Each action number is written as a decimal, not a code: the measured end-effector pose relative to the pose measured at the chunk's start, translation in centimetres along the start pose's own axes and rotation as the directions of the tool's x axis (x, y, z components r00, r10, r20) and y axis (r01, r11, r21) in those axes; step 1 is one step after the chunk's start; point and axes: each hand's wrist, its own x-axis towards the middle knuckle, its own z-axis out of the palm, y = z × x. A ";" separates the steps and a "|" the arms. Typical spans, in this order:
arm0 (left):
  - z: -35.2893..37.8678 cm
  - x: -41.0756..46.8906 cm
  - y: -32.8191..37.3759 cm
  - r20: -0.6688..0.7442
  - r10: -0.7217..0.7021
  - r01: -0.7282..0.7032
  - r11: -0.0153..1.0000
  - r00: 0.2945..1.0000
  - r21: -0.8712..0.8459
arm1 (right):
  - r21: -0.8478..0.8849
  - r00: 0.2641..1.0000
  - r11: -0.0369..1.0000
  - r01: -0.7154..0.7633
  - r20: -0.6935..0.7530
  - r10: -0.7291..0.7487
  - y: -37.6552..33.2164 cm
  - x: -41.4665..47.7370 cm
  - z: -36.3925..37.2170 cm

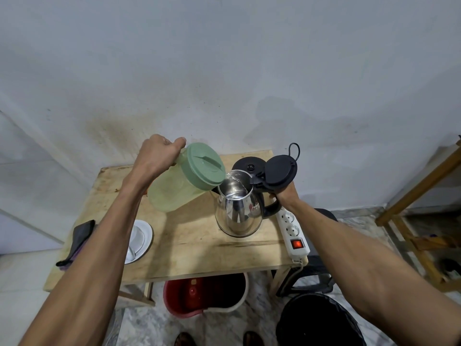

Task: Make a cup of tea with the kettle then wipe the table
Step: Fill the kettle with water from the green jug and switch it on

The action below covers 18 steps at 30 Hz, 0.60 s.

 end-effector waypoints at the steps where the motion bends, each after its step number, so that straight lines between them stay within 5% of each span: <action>1: 0.0 0.0 0.0 0.000 -0.001 0.001 1.000 1.000 0.000 | -0.004 1.000 1.000 0.001 0.003 -0.001 0.0 0.0 0.0; 18: -0.3 -0.4 0.5 -0.009 0.006 -0.006 1.000 1.000 0.022 | -0.004 1.000 1.000 0.024 0.004 -0.024 0.2 0.1 0.0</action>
